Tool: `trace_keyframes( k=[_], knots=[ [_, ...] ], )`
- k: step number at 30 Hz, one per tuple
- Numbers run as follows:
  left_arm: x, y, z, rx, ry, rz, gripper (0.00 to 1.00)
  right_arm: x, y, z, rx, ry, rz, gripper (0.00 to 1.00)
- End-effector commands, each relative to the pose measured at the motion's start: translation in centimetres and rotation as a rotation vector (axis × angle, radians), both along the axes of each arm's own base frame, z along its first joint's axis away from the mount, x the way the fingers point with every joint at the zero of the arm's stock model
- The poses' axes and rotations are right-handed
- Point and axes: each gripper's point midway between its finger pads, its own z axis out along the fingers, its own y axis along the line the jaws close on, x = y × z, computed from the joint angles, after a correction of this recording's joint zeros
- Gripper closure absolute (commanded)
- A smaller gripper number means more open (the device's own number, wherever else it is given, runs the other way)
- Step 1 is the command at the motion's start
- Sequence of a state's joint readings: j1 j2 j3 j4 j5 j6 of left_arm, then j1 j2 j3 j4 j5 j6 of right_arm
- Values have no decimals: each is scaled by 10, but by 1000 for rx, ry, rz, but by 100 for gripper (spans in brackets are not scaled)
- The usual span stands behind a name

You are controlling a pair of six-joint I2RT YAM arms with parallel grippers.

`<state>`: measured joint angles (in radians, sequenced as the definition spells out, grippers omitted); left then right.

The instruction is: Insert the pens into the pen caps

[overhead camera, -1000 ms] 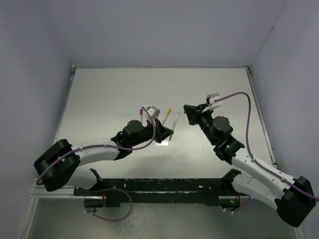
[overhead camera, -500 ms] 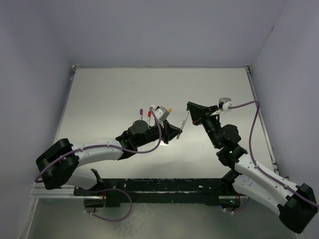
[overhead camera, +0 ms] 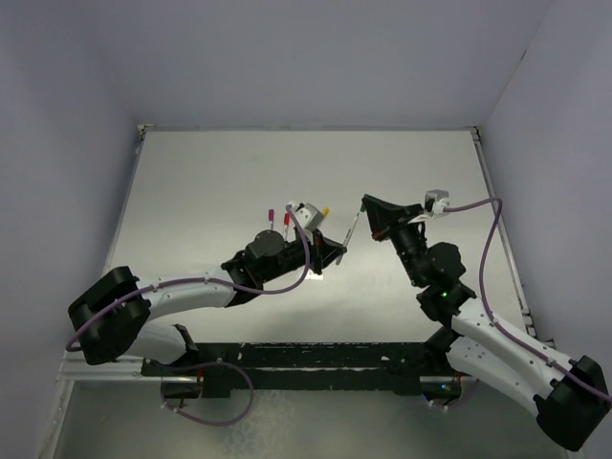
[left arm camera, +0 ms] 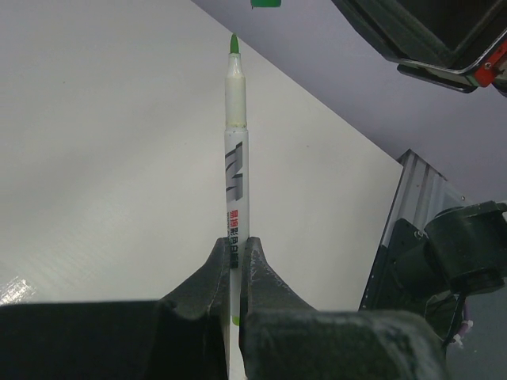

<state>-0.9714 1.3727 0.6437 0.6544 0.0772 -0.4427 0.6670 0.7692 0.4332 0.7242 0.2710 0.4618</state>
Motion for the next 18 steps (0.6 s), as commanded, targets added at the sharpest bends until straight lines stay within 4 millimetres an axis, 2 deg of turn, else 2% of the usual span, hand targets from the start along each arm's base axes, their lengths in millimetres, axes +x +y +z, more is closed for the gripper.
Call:
trace_keyframes(
  k=[1, 18],
  knots=[
    [-1, -2, 37, -72, -69, -5, 100, -1, -7, 17, 58, -50, -25, 100],
    [-2, -4, 35, -70, -59, -13, 100, 3, -4, 11, 83, -48, -24, 100]
  ],
)
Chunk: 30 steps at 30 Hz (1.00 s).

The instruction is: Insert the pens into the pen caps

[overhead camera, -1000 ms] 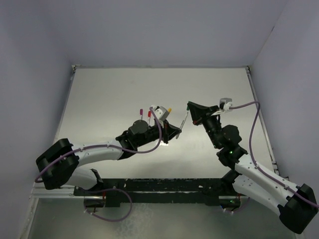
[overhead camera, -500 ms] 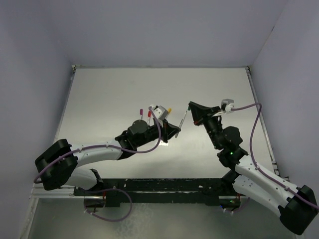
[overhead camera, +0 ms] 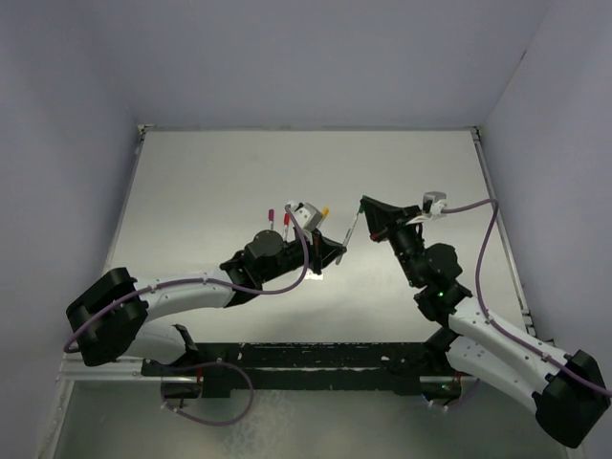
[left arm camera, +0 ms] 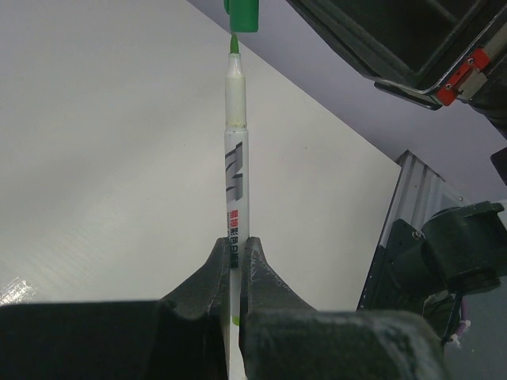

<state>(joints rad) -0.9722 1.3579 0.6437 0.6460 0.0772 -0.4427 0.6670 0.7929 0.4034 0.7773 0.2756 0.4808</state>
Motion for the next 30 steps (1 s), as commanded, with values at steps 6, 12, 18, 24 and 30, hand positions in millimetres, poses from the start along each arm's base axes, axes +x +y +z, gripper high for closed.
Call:
trace_keyframes(
  k=[6, 12, 18, 24, 30],
  knots=[
    [-1, -5, 31, -66, -54, -12, 100, 0, -4, 17, 74, -47, -13, 100],
    [-1, -5, 31, -68, -53, -9, 100, -1, -2, 12, 81, -34, -1, 100],
    [0, -5, 33, -74, -55, -3, 100, -1, 0, 7, 74, -21, 10, 100],
    [4, -3, 34, -80, -59, 18, 100, 0, 2, 5, 79, -14, 14, 100],
    [8, -1, 39, -95, -70, 43, 100, -3, 14, -9, 84, 30, 79, 100]
  ],
)
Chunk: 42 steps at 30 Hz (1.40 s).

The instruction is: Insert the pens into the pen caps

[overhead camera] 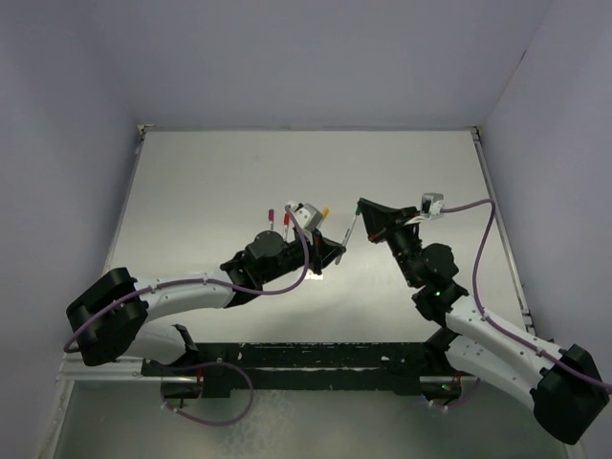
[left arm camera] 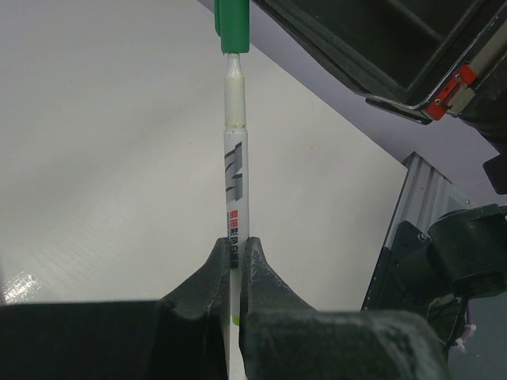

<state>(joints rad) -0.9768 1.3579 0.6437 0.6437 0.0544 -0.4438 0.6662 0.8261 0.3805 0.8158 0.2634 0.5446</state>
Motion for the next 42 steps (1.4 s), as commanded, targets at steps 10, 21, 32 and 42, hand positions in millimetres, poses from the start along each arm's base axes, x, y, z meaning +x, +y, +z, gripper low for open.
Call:
trace_keyframes(
  k=[10, 21, 32, 42],
  knots=[
    [10, -1, 45, -104, -83, 48, 100, -9, 19, -4, 45, 17, 120, 100],
    [18, 11, 63, -180, -108, 124, 100, -14, 38, -31, -63, 106, 215, 100],
    [25, 18, 106, -295, -165, 124, 100, -20, 49, -83, -188, 257, 286, 100],
    [40, 24, 140, -343, -222, 135, 100, -32, 48, -126, -283, 387, 321, 100]
  ],
)
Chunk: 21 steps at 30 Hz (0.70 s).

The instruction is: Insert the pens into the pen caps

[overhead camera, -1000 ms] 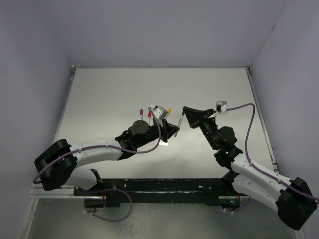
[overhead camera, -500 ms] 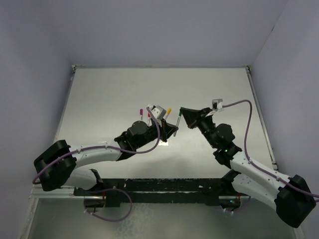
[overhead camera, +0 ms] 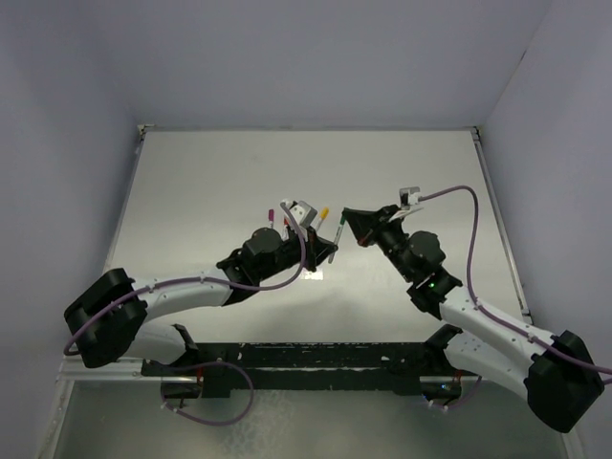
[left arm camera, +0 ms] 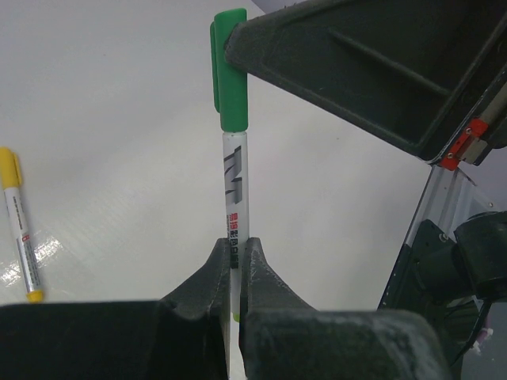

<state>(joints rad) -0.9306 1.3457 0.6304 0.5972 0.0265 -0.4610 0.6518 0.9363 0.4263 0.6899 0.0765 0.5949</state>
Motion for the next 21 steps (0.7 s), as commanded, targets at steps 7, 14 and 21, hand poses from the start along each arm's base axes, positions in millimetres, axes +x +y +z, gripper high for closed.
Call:
trace_keyframes(
  k=[7, 14, 21],
  knots=[
    [33, 7, 165, -406, -293, 57, 100, -40, 21, -107, -235, 284, 189, 100],
    [44, 20, 174, -440, -305, 72, 100, -50, 31, -125, -279, 327, 227, 100],
    [53, 35, 178, -445, -317, 107, 100, -56, 33, -139, -308, 360, 239, 100]
  ],
)
